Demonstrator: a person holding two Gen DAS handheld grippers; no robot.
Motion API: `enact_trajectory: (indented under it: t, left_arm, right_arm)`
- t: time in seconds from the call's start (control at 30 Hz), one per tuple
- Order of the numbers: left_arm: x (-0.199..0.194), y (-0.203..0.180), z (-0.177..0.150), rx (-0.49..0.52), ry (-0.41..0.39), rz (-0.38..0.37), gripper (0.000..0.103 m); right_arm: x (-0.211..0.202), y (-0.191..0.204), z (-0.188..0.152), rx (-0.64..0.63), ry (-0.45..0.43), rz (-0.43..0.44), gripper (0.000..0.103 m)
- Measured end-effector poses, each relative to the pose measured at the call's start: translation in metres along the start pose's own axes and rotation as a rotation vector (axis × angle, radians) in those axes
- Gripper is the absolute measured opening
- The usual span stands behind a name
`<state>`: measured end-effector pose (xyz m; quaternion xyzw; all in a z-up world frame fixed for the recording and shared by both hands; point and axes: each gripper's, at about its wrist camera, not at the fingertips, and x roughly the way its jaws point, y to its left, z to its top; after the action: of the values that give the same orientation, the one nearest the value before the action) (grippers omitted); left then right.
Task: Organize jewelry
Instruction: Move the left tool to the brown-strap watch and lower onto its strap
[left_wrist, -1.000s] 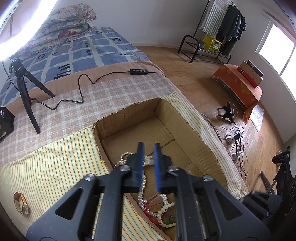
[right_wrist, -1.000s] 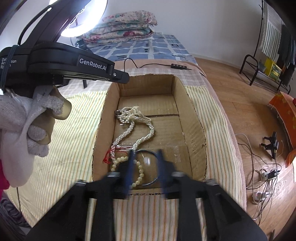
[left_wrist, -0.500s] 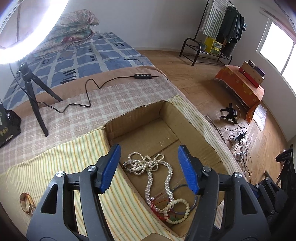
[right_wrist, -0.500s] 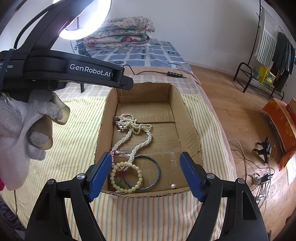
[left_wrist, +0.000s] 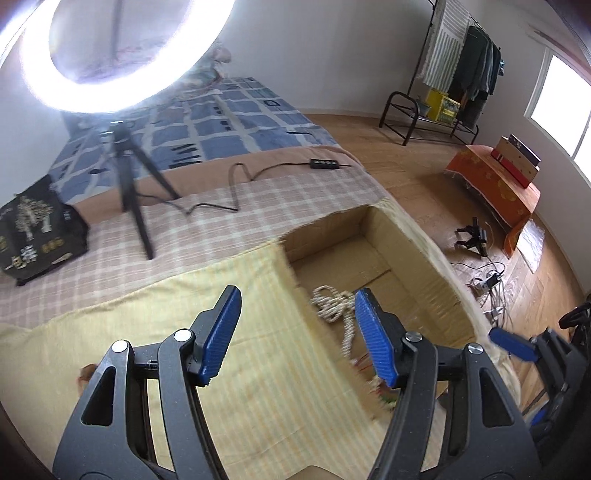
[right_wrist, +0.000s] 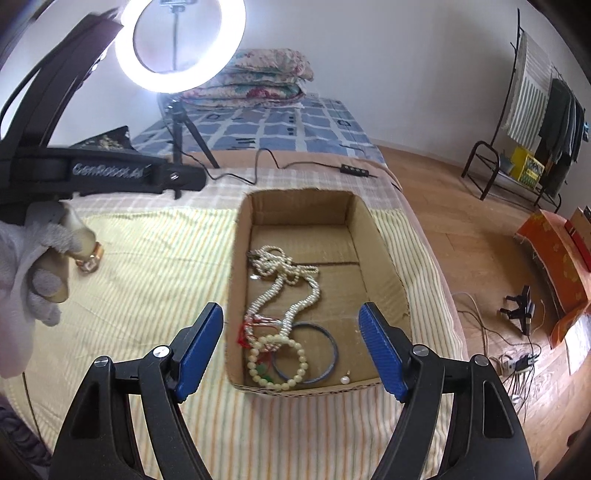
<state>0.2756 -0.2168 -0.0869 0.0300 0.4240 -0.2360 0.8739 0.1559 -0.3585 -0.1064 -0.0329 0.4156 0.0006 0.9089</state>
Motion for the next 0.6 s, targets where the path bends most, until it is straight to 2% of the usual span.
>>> enact_trajectory:
  t: [0.4, 0.6]
  left_arm:
    - [-0.058, 0.098, -0.040, -0.070, 0.012, 0.117, 0.066]
    - [-0.077, 0.144, -0.059, -0.130, 0.023, 0.154, 0.066]
  right_arm:
    - [-0.018, 0.045, 0.008, -0.050, -0.069, 0.046, 0.076]
    - [-0.018, 0.064, 0.008, -0.067, -0.042, 0.081, 0.076]
